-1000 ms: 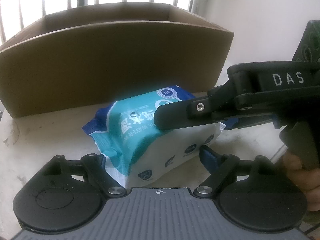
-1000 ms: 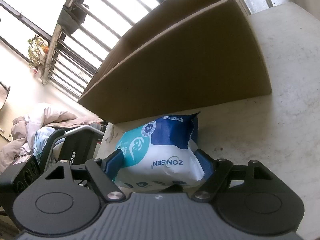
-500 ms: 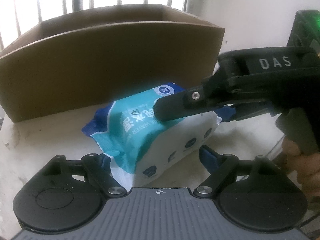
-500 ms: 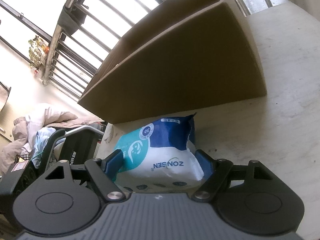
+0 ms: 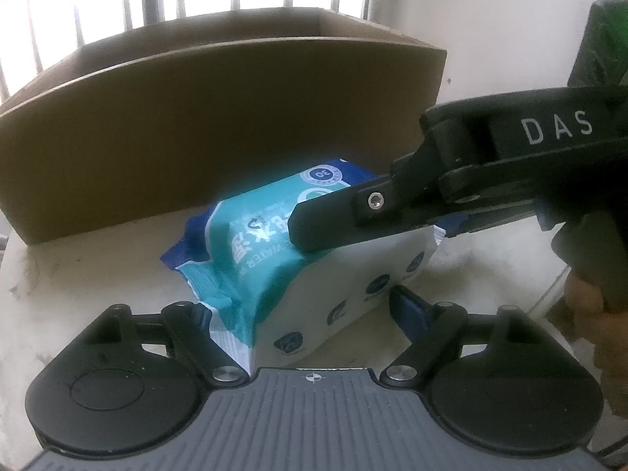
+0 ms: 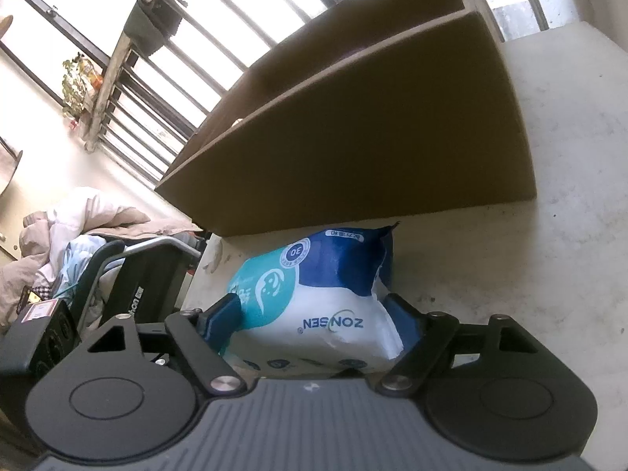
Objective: Organize objects
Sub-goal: 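Close the right gripper on the blue-and-white wet-wipes pack, then lift the wet-wipes pack with the right gripper over the cardboard box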
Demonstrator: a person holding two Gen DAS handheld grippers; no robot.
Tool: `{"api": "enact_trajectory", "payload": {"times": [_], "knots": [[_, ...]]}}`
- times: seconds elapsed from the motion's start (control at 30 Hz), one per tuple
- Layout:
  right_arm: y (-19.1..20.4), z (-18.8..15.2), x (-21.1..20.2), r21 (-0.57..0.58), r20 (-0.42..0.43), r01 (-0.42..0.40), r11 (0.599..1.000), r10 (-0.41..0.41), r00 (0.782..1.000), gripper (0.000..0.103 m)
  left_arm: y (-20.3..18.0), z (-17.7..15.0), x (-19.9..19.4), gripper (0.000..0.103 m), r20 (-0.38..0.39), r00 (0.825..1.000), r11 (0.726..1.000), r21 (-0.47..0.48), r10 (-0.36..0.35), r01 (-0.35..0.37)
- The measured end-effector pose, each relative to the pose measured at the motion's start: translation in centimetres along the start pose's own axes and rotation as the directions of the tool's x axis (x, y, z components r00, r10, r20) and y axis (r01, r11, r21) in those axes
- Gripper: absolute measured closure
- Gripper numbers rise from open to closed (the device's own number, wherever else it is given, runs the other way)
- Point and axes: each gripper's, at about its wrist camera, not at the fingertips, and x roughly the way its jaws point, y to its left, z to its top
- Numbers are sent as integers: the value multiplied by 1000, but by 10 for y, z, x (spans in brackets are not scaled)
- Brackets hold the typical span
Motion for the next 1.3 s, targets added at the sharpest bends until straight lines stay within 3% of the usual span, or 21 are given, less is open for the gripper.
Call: {"api": "enact_trajectory", "payload": {"times": [0.23, 0.43, 0.67, 0.83, 0.97, 1.13, 1.3], "knots": [[10, 1, -9, -18, 27, -2, 1000, 3, 1000, 21, -1, 0, -1, 20, 31, 1000, 1000, -7, 7, -7], [42, 7, -30, -99, 94, -2, 995, 11, 995, 21, -1, 12, -37, 20, 118, 993, 1000, -4, 27, -27], [88, 43, -56, -222, 200, -20, 975, 65, 978, 21, 1, 56, -78, 20, 266, 960, 994, 38, 91, -104], [109, 82, -59, -265, 244, -7, 964, 74, 967, 21, 10, 98, -82, 20, 309, 944, 989, 64, 111, -137], [107, 119, -45, -224, 208, -10, 975, 58, 976, 21, 27, 133, -64, 20, 261, 961, 991, 68, 94, -115], [87, 157, -6, -148, 97, 10, 989, 4, 995, 21, 61, 155, -18, 20, 93, 995, 999, 29, 26, -29], [55, 181, 34, -30, -57, 35, 999, -36, 998, 21, 86, 168, 27, 20, -69, 996, 997, -40, -63, 61]]}}
